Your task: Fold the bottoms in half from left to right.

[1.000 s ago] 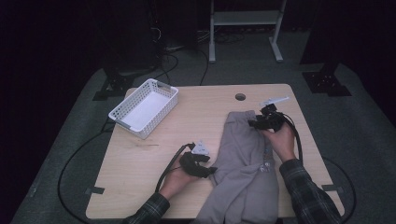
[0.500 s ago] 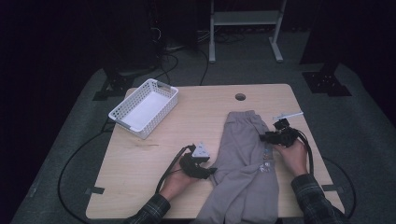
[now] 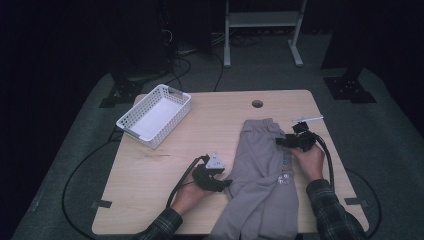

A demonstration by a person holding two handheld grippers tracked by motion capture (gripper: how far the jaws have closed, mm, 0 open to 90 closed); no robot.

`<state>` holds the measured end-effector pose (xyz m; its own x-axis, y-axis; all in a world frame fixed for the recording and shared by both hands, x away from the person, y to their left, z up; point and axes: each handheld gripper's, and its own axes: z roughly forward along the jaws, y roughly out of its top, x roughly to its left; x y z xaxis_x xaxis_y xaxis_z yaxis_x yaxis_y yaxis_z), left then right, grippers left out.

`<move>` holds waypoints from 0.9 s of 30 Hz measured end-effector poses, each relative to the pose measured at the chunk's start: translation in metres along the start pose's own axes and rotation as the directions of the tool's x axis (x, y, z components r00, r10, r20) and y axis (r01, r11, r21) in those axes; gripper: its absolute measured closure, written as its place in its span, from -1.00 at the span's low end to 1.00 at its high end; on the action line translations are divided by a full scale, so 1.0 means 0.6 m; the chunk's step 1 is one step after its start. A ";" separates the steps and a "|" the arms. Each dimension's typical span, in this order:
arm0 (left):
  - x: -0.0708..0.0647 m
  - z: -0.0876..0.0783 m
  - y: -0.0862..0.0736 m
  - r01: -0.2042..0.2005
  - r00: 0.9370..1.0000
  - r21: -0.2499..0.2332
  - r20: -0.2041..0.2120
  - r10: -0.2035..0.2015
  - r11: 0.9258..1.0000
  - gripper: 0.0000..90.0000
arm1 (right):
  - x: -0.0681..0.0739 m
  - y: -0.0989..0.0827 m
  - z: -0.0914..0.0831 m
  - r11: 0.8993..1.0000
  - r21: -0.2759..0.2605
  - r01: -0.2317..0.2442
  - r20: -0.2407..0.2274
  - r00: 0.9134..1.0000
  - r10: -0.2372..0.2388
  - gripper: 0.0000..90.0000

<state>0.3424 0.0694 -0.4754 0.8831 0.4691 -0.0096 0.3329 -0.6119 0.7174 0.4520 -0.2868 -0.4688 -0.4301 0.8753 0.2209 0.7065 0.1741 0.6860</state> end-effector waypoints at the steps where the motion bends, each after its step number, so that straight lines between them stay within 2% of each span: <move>1: 0.000 0.000 0.000 0.000 1.000 0.000 -0.001 0.000 1.000 -0.01 | 0.000 0.001 0.003 1.000 0.017 0.014 0.003 1.000 -0.014 0.09; 2: 0.000 0.000 0.000 -0.001 1.000 0.000 0.000 0.001 1.000 0.02 | 0.004 0.001 0.006 0.998 0.029 0.049 0.017 0.999 -0.049 0.24; 3: -0.001 -0.001 0.000 0.002 1.000 -0.001 -0.001 -0.002 1.000 0.04 | 0.008 0.001 0.008 0.997 0.033 0.074 0.035 0.997 -0.075 0.32; 7: -0.002 -0.001 0.000 0.005 1.000 0.001 -0.009 -0.005 1.000 0.13 | 0.011 0.005 0.014 0.992 0.037 0.121 0.052 0.991 -0.123 0.92; 9: 0.000 -0.002 0.000 0.006 1.000 0.002 -0.013 -0.006 1.000 0.18 | 0.010 0.009 0.019 0.993 0.037 0.116 0.052 0.992 -0.118 0.94; 12: 0.002 -0.002 -0.001 0.011 1.000 -0.003 -0.021 -0.011 1.000 0.18 | 0.012 0.023 0.031 0.990 0.038 0.136 0.085 0.987 -0.139 0.95; 15: 0.006 -0.003 -0.002 0.026 0.999 -0.005 -0.039 -0.026 1.000 0.18 | 0.015 0.041 0.048 0.988 0.049 0.148 0.096 0.984 -0.152 0.95; 20: 0.023 -0.006 -0.006 0.053 0.996 -0.012 -0.071 -0.054 0.998 0.18 | 0.028 0.073 0.078 0.984 0.069 0.164 0.119 0.978 -0.171 0.95; 23: 0.034 -0.009 -0.010 0.066 0.994 -0.019 -0.088 -0.067 0.998 0.18 | 0.033 0.088 0.091 0.984 0.085 0.159 0.124 0.978 -0.169 0.95; 25: 0.036 -0.010 -0.011 0.074 0.993 -0.024 -0.092 -0.076 0.997 0.18 | 0.037 0.096 0.097 0.979 0.101 0.176 0.130 0.973 -0.189 0.93; 27: 0.036 -0.010 -0.011 0.074 0.993 -0.024 -0.094 -0.076 0.997 0.17 | 0.042 0.101 0.097 0.977 0.112 0.182 0.132 0.972 -0.196 0.75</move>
<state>0.3572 0.0875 -0.4761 0.8202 0.5721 0.0017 0.3893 -0.5602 0.7311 0.5168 -0.2276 -0.4620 -0.4824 0.8759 -0.0112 0.6748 0.3797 0.6328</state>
